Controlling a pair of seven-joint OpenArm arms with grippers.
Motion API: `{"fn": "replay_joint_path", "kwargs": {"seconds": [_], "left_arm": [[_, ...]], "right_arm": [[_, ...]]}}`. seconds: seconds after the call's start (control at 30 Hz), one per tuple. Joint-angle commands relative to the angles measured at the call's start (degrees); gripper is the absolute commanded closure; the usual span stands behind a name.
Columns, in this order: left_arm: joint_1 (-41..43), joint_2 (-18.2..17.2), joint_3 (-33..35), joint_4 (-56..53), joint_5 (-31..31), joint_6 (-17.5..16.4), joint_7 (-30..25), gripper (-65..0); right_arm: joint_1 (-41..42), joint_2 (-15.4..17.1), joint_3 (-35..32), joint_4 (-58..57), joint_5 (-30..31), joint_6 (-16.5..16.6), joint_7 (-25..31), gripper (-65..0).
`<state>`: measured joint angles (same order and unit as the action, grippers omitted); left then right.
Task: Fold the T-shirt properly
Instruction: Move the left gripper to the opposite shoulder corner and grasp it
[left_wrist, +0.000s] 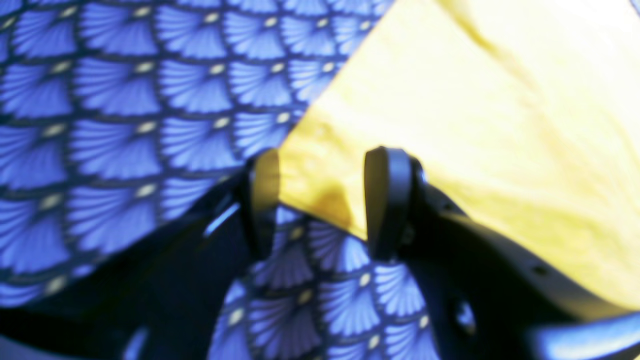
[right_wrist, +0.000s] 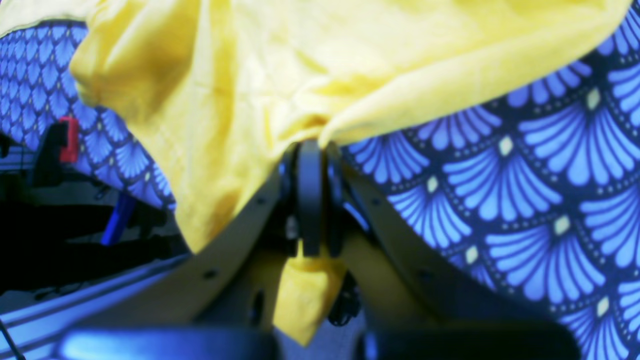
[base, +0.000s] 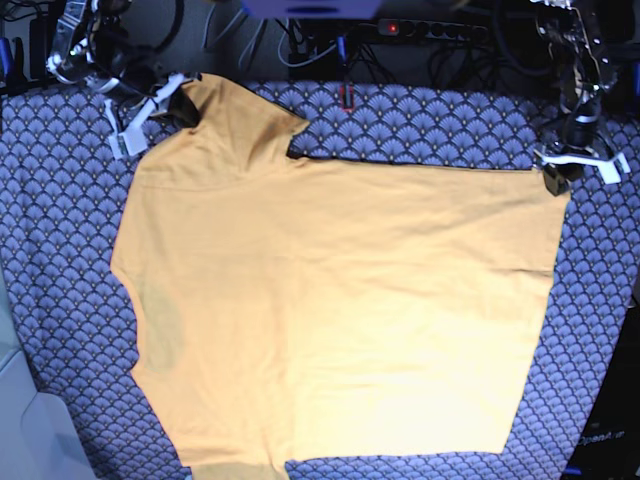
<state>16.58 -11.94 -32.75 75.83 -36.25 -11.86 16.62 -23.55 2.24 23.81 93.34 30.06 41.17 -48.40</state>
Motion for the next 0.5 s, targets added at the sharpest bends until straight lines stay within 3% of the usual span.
{"fn": "replay_joint_path", "kwargs": {"seconds": [0.0,0.2,0.47], "left_arm": [[0.17,-0.67,-0.26,0.87,-0.28,-0.32,-0.67,-27.7],[1.49,-0.41,-4.13,0.61,-0.28,-0.41,-0.58,-27.7],[1.22,-0.41,-4.13,-1.42,-0.19,-0.58,-0.58,-27.7]], "right_arm": [[-0.67,0.62,0.23,-0.37,-4.88,-1.17,-3.25,0.0],[-0.67,0.62,0.23,-0.37,-4.88,-1.17,-3.25,0.0],[-0.67,0.70,0.23,-0.37,-4.88,-1.17,-3.33,0.0]]}}
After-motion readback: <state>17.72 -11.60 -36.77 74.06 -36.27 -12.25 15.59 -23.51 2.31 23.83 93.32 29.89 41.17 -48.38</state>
